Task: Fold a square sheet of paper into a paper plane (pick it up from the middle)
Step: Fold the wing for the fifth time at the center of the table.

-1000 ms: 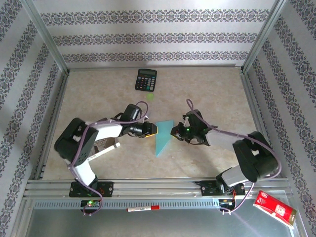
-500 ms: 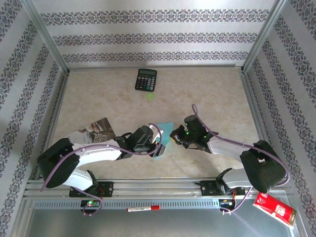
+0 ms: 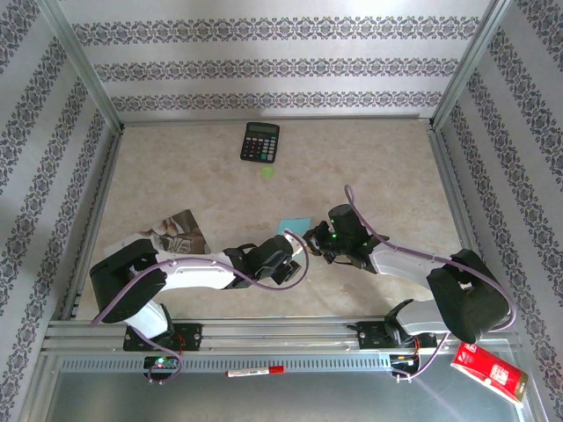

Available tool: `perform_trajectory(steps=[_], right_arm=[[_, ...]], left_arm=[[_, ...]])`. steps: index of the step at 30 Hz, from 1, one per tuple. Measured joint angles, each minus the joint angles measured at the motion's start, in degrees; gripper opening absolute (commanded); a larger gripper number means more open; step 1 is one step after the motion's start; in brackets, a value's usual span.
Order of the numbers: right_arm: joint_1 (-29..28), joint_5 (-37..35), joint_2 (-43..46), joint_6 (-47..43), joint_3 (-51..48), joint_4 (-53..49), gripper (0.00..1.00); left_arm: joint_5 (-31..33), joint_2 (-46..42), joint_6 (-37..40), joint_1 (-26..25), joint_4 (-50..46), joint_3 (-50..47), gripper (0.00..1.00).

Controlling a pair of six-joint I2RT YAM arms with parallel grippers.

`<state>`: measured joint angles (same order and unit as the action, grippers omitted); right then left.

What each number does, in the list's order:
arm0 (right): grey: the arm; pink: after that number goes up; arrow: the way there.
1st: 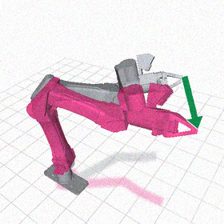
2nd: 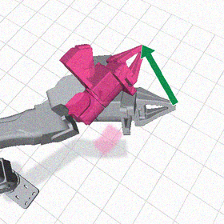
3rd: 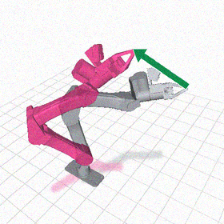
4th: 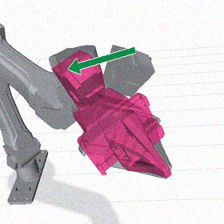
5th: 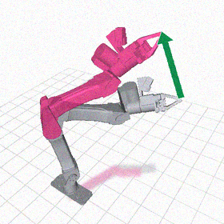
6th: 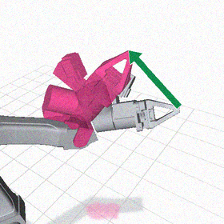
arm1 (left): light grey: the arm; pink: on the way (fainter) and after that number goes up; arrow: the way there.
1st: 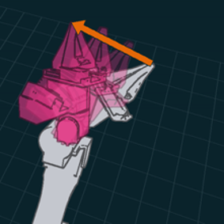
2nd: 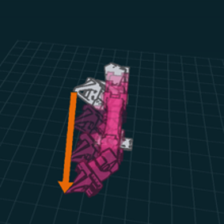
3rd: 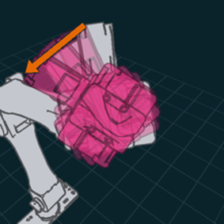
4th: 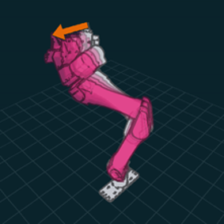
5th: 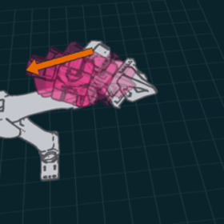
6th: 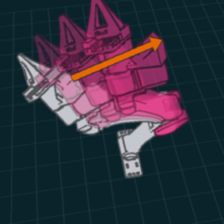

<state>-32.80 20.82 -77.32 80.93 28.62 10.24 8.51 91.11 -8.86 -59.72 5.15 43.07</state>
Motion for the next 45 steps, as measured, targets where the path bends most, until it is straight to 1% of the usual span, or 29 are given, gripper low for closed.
perform_trajectory(steps=[3,7,9,18,20,26,28,33,43,45], right_arm=[[0.0,0.0,-0.1,0.2,0.0,0.2,0.00],[0.0,0.0,-0.4,0.2,0.0,0.8,0.00],[0.0,0.0,-0.6,0.2,-0.1,0.8,0.00],[0.0,0.0,-1.7,0.3,-0.3,1.7,0.00],[0.0,0.0,-1.9,0.4,-0.3,2.1,0.00],[-0.1,0.0,-2.2,0.4,-0.3,2.4,0.00],[-0.4,0.0,-2.5,0.4,-0.3,2.5,0.00],[-0.5,0.0,-3.5,0.9,-0.3,2.9,0.00],[-0.7,-0.4,-3.8,1.5,-0.3,3.4,0.00],[-0.7,-0.4,-3.8,1.5,-0.3,3.4,0.02]], left_arm=[[1.7,0.7,1.0,0.0,0.0,0.9,0.45],[3.2,1.2,1.9,-0.2,-0.3,1.4,0.41],[3.8,1.4,2.3,-0.2,-0.6,1.4,0.37],[4.2,1.9,2.6,-0.2,-1.3,1.4,0.21],[4.2,2.1,2.6,-0.2,-1.3,1.5,0.19],[4.0,2.3,2.6,-0.2,-1.5,1.6,0.18],[4.0,2.3,2.6,-0.2,-1.6,1.7,0.21],[3.8,2.8,2.4,-0.2,-2.2,1.9,0.21],[3.5,3.0,1.7,-0.2,-2.4,2.0,0.08],[3.4,3.0,1.3,-0.2,-2.3,2.0,0.06]])
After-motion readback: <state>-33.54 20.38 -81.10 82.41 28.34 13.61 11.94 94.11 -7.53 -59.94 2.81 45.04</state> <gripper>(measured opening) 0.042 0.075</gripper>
